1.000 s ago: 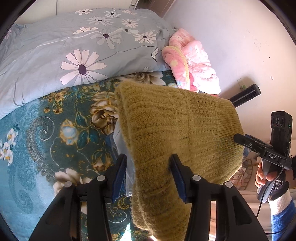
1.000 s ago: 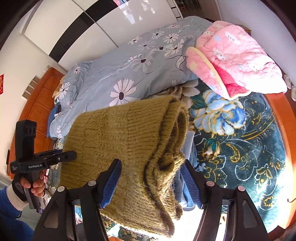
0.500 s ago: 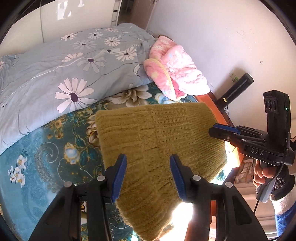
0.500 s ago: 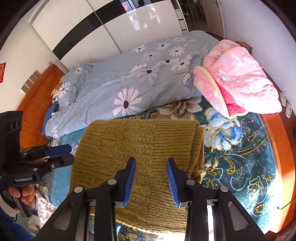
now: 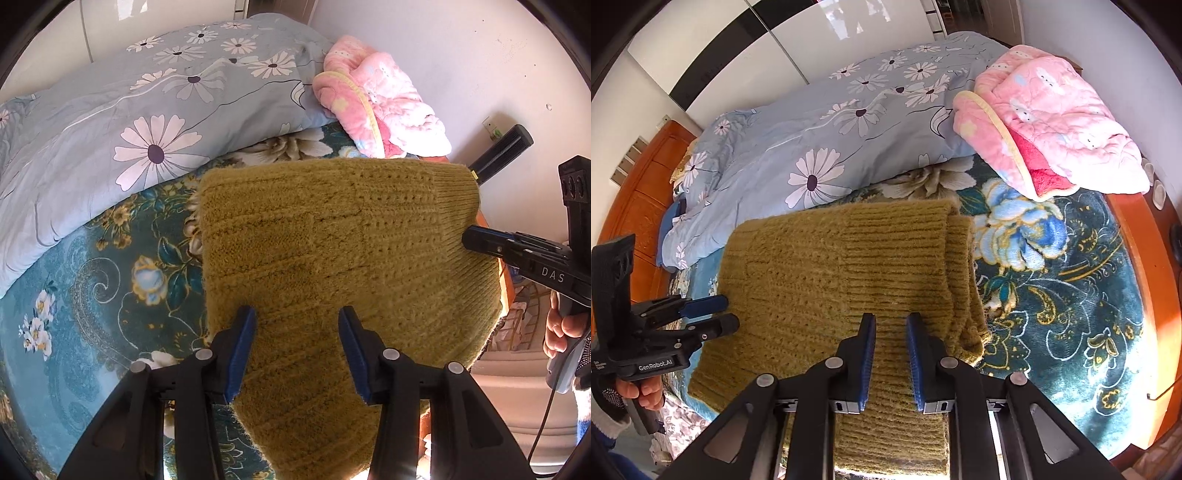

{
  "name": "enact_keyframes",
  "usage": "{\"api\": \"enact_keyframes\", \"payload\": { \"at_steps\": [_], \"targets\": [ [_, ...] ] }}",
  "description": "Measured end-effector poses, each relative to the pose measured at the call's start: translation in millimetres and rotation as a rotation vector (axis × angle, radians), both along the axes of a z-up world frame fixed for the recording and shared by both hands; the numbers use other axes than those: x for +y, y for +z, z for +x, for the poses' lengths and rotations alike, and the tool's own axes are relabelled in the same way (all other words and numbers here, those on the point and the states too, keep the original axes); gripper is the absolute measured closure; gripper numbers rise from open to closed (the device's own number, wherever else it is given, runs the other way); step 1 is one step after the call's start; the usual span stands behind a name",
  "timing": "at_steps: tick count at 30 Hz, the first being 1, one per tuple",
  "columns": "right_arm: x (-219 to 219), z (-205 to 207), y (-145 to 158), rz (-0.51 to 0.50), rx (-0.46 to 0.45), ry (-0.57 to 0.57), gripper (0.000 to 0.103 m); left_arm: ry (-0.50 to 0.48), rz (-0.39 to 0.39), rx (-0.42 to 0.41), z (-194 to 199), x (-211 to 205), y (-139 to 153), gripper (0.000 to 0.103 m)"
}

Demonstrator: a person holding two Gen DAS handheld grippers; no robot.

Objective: Fold clothes
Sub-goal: 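Lower the vest onto the blue clothes stack and open both grippers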

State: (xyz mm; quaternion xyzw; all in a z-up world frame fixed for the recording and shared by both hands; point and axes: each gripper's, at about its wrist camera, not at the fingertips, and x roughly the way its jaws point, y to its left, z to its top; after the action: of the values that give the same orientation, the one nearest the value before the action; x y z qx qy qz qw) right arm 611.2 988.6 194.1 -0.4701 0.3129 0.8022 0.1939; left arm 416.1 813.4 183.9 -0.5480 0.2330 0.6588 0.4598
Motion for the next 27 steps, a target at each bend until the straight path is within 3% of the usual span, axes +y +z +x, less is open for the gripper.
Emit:
{"api": "enact_keyframes", "payload": {
  "at_steps": [6, 16, 20, 27],
  "targets": [
    [-1, 0, 0, -0.007, 0.005, -0.006, 0.085, -0.008, 0.003, -0.004, 0, -1, 3, 0.054],
    [-37, 21, 41, 0.053, 0.07, 0.0, 0.082, -0.04, 0.092, 0.004, 22, -26, 53, 0.054],
    [-54, 31, 28, 0.02, 0.033, -0.003, 0.082, -0.101, 0.053, 0.037, 41, -35, 42, 0.054],
    [-54, 43, 2, -0.014, -0.012, -0.04, 0.082, -0.094, -0.016, 0.019, 38, -41, 9, 0.054]
  ]
}}
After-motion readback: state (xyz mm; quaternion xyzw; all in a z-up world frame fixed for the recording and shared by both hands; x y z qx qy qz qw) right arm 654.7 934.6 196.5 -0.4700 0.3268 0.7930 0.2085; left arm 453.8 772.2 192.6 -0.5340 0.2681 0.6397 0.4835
